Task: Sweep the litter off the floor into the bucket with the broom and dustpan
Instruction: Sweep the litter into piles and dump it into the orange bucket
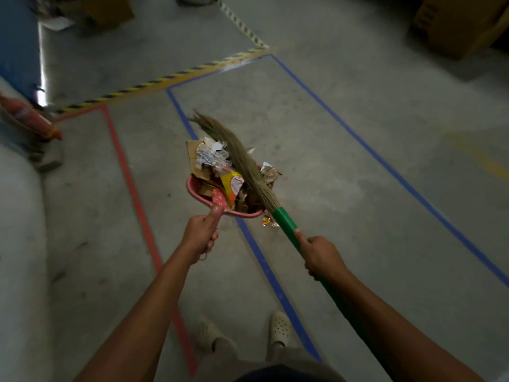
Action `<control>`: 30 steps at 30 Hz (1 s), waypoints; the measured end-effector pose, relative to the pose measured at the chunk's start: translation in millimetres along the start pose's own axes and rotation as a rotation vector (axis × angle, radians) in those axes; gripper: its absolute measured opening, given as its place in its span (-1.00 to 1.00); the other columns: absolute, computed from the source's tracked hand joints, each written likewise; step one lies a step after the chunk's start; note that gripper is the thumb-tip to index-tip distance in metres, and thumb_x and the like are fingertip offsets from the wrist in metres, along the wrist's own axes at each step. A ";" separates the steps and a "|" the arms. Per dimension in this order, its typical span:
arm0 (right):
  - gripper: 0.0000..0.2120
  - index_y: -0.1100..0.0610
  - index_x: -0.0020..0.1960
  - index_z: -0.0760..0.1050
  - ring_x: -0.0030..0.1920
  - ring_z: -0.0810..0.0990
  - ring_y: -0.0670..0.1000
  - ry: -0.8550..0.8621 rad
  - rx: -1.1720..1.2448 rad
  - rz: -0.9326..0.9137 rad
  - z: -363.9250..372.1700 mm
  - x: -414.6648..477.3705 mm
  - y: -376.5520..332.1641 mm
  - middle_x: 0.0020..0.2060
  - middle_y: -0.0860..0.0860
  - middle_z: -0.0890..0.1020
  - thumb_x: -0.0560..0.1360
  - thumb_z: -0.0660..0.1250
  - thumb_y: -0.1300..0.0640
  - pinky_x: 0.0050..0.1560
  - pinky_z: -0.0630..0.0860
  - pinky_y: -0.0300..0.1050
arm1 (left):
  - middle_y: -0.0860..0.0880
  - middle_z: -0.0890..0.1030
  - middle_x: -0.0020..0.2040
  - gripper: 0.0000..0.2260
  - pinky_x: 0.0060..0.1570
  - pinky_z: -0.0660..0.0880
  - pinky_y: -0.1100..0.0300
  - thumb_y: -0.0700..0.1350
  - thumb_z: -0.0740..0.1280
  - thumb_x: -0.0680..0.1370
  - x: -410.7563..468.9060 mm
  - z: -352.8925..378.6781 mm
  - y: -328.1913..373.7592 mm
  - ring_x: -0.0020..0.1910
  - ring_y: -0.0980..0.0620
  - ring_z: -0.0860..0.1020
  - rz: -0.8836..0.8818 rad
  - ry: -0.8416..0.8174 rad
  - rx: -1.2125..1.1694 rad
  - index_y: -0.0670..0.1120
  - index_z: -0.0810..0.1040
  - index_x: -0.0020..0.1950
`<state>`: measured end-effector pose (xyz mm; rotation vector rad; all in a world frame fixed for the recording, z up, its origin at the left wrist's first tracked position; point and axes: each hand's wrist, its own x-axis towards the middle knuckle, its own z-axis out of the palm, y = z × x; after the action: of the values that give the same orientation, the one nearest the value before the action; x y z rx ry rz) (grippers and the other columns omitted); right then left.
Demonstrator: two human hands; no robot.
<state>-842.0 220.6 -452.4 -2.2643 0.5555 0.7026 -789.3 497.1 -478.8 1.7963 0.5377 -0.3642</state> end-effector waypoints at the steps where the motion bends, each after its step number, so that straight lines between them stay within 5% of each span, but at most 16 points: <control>1: -0.42 0.16 -0.08 0.55 -0.43 0.57 0.03 -0.008 -0.009 -0.011 0.0 -5.9 5.7 -0.34 0.10 0.61 0.63 0.05 -0.31 -0.44 0.51 -0.17 | -0.11 0.45 -0.44 -0.49 -0.56 0.21 0.29 0.34 0.29 0.56 -11.9 0.4 -4.7 -0.61 0.04 0.31 -0.006 0.010 -0.016 -0.11 0.41 -0.24; 12: -0.49 0.08 -0.13 0.50 -0.42 0.55 -0.01 -0.093 -0.132 -0.220 45.5 -90.6 24.1 -0.31 0.08 0.60 0.63 0.05 -0.31 -0.45 0.49 -0.19 | -0.07 0.46 -0.46 -0.51 -0.52 0.23 0.28 0.32 0.28 0.56 -144.4 -48.0 -87.2 -0.60 0.05 0.33 -0.030 0.193 -0.165 -0.11 0.43 -0.21; 30: -0.47 0.16 0.02 0.53 -0.41 0.58 0.04 -0.439 -0.506 -0.675 245.4 -321.9 32.7 -0.28 0.14 0.62 0.64 0.06 -0.28 -0.37 0.59 -0.12 | -0.08 0.48 -0.41 -0.50 -0.56 0.24 0.29 0.32 0.25 0.58 -499.2 -184.0 -312.4 -0.60 0.07 0.32 -0.168 0.740 -0.409 -0.12 0.46 -0.20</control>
<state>-1185.1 435.3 -419.3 -2.4017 -0.6393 1.0044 -1382.9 658.0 -429.4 1.4482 1.1900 0.3092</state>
